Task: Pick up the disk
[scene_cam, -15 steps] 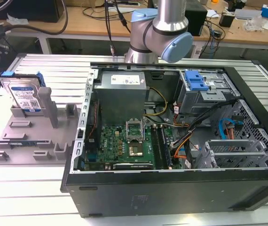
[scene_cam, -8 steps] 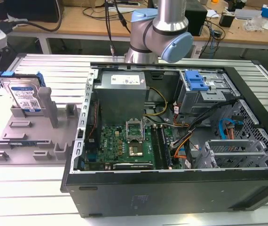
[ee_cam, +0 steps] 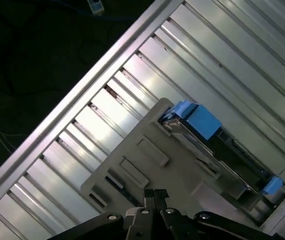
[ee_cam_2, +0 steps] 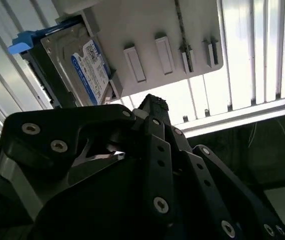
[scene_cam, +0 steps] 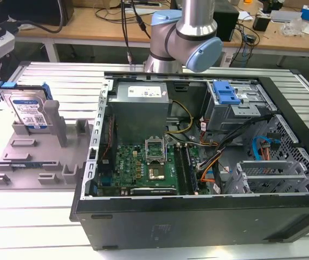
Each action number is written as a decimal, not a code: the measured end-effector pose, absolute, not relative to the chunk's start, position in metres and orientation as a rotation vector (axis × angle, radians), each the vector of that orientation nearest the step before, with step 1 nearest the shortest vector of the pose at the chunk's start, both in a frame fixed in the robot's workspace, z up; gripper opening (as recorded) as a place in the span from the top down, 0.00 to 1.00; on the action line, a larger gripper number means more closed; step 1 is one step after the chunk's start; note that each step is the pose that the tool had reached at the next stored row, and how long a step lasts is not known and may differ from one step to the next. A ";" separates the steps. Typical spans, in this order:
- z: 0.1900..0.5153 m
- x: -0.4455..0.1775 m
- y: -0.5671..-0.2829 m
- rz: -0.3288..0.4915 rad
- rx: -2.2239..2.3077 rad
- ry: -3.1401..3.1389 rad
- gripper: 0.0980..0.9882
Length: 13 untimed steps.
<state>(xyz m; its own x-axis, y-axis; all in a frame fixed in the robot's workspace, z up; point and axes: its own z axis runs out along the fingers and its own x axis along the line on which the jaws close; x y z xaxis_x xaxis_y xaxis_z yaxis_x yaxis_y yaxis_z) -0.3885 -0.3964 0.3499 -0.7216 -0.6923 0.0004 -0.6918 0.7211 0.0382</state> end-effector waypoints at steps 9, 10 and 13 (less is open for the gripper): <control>0.349 -0.388 -0.396 -0.052 1.457 -2.762 0.50; 0.349 -0.388 -0.396 -0.052 1.479 -2.750 0.50; 0.349 -0.388 -0.396 -0.050 1.565 -2.702 0.50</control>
